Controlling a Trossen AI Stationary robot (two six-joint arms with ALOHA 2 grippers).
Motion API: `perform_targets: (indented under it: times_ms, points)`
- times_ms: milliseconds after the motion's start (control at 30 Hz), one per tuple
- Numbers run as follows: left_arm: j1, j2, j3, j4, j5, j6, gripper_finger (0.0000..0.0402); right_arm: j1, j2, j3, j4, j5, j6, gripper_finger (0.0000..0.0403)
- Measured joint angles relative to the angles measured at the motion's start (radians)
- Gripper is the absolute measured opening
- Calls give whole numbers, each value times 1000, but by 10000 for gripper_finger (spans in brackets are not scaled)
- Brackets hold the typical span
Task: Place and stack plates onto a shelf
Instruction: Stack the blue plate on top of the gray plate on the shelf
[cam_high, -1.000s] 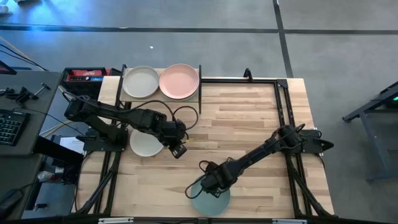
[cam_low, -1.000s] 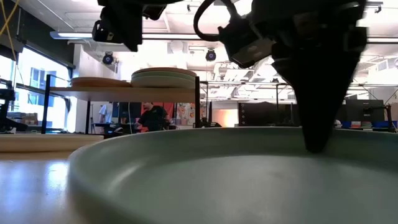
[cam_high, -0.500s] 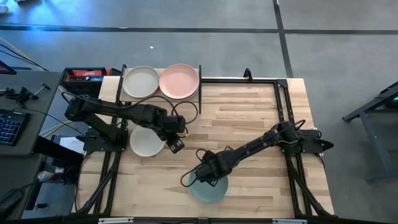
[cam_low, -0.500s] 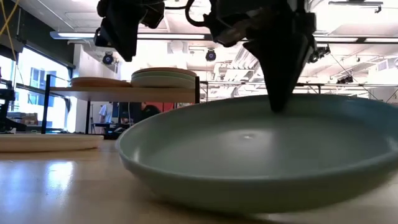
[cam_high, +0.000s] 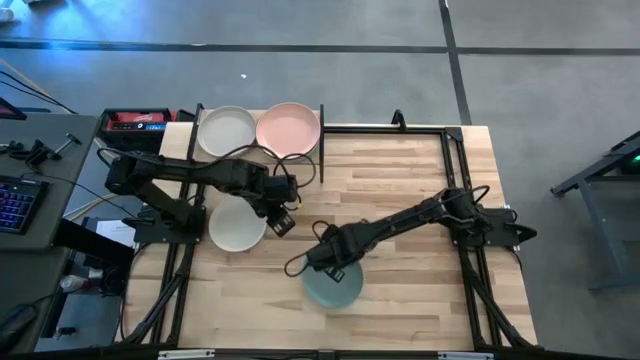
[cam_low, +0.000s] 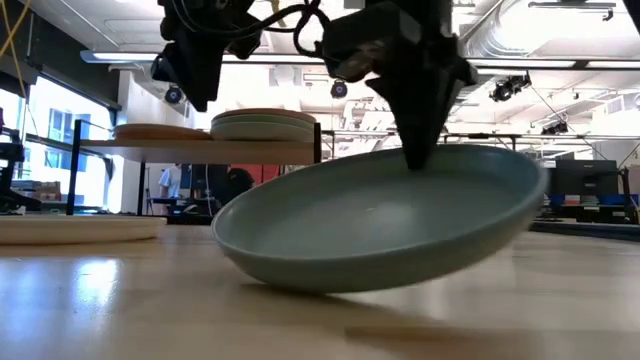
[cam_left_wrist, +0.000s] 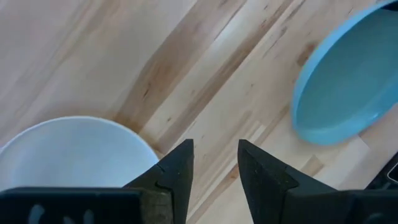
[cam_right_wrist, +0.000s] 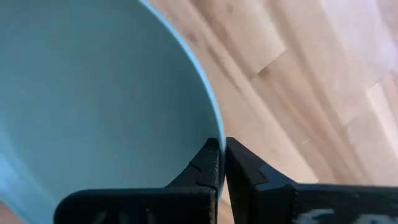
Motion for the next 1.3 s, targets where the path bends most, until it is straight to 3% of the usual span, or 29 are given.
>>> perform_targets:
  times_ms: [467,1067,1300]
  points:
    - [72,0,0,48,11,79,115,-149,-89,2,24,19,-28,0]
    - [107,0,0,71,32,175,115,-248,-174,8,104,23,-36,0]
    - [106,-1,0,81,32,177,115,-274,-177,73,121,27,-75,0]
